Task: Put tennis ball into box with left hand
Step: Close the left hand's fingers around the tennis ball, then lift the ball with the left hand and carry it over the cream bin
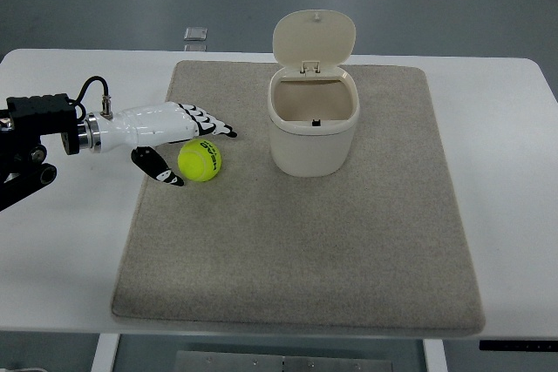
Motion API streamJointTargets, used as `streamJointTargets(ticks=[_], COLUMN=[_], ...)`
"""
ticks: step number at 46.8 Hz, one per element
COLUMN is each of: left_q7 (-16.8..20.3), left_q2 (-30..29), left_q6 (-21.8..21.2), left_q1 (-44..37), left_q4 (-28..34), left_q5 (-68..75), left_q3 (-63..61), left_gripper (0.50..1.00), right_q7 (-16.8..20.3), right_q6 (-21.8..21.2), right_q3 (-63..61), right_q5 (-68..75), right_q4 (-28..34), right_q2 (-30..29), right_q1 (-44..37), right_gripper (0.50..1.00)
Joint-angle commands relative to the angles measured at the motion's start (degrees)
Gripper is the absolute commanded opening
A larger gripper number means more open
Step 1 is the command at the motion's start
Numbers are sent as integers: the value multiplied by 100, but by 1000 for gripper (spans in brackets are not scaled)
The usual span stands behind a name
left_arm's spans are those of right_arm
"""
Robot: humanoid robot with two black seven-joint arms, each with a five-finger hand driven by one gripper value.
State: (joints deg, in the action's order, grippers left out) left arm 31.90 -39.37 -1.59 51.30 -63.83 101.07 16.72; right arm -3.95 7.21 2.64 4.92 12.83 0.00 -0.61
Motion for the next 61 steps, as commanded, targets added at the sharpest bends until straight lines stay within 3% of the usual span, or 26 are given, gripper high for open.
streamJointTargets(ticks=[1, 4, 9, 24, 33, 49, 61], left_q7=[0, 0, 0, 0, 9, 26, 26], left_q2=[0, 0, 0, -62, -132, -519, -282], left_q6=[1, 1, -8, -209, -1562, -2582, -2601], left_q1=[3, 12, 29, 82, 29, 336, 1004], left_q4=[29, 38, 38, -6, -182, -850, -850], left_q5=[149, 255, 273, 229, 255, 738, 923], left_q3=[-2, -2, 6, 94, 42, 15, 6], left_gripper=[710, 587, 501, 500, 500, 500, 500], right_q7=[0, 0, 0, 0, 0, 0, 0], right_q6=[0, 0, 0, 0, 0, 0, 0], right_q3=[0, 0, 0, 0, 0, 0, 0], right_q5=[0, 0, 0, 0, 0, 0, 0], right_q4=[0, 0, 0, 0, 0, 0, 0], right_q2=[0, 0, 0, 0, 0, 0, 0], right_q1=[0, 0, 0, 0, 0, 0, 0], right_gripper=[901, 901, 901, 901, 901, 901, 901])
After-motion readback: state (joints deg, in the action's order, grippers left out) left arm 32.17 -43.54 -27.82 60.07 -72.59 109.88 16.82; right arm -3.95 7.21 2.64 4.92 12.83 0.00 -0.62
